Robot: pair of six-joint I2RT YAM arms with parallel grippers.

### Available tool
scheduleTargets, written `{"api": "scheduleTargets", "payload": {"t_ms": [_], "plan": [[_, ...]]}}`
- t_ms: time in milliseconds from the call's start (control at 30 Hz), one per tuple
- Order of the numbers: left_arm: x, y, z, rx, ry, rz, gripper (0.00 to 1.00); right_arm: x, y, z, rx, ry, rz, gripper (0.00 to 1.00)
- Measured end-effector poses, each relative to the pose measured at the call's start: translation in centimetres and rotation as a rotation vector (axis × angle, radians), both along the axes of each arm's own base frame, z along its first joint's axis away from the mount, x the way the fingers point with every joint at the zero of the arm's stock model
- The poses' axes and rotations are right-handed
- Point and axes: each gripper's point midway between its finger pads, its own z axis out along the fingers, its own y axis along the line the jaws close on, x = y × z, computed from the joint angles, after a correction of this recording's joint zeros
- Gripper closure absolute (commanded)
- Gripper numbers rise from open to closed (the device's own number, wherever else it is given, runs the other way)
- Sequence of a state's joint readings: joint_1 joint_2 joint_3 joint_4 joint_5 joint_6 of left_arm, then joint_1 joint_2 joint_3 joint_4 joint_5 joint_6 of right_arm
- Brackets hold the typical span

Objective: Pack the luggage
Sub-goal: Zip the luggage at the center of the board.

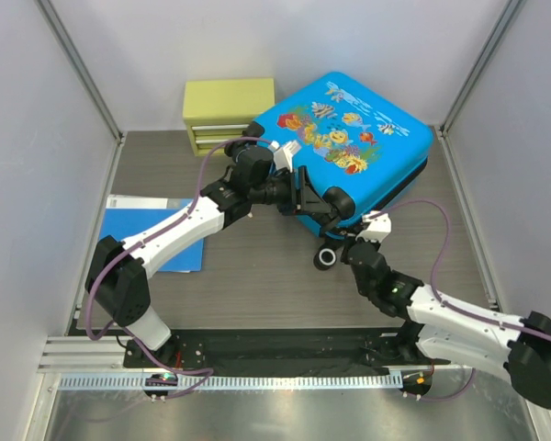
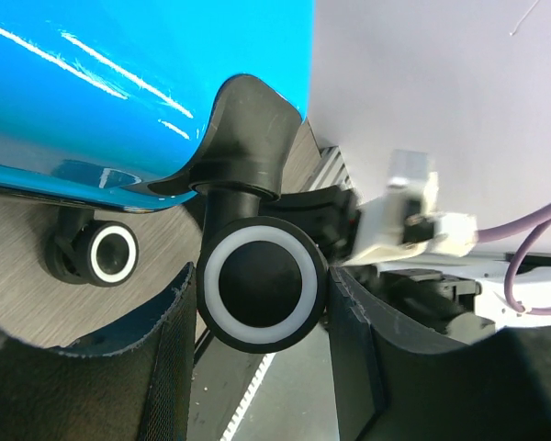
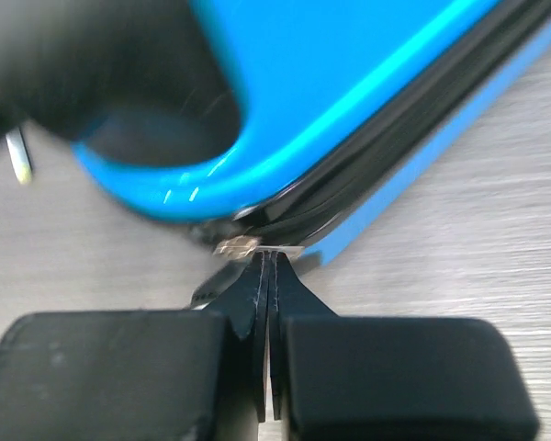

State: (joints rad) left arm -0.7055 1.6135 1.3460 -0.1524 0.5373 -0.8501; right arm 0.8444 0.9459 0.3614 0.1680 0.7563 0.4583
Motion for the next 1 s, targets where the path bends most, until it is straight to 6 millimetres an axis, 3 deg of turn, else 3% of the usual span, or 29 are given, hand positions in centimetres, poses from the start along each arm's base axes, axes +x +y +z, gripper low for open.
{"api": "scheduleTargets", "payload": {"t_ms": [167, 300, 367, 433, 500, 667, 767, 1000], "plan": [[0.0, 0.2, 0.0, -0.006, 0.012, -0.003, 1.00, -0.2, -2.6, 4.2, 0.089, -0.113, -0.091, 0.99], [0.0, 0.2, -0.1, -0.009, 0.014, -0.004, 1.00, -0.5, -4.2, 5.4, 0.097, -0.147, -0.137, 0.99], [0.1, 0.2, -0.1, -0.012, 0.014, -0.005, 1.00, -0.4, -4.4, 5.2, 0.092, -0.141, -0.136, 0.96], [0.0, 0.2, -0.1, -0.014, 0.014, -0.006, 1.00, -0.2, -3.8, 4.7, 0.082, -0.125, -0.091, 0.82], [0.0, 0.2, 0.0, -0.016, 0.015, -0.007, 1.00, -0.2, -2.5, 3.7, 0.080, -0.096, -0.019, 0.67], [0.1, 0.2, 0.0, -0.020, 0.016, -0.007, 1.00, -0.4, 1.1, -0.3, 0.036, 0.034, 0.155, 0.51], [0.1, 0.2, -0.1, -0.022, 0.020, -0.007, 1.00, -0.7, 1.8, -1.3, 0.030, 0.069, 0.194, 0.47], [0.1, 0.3, -0.1, -0.026, 0.024, -0.009, 1.00, -0.3, 2.0, -0.3, 0.065, 0.023, 0.187, 0.46]]}}
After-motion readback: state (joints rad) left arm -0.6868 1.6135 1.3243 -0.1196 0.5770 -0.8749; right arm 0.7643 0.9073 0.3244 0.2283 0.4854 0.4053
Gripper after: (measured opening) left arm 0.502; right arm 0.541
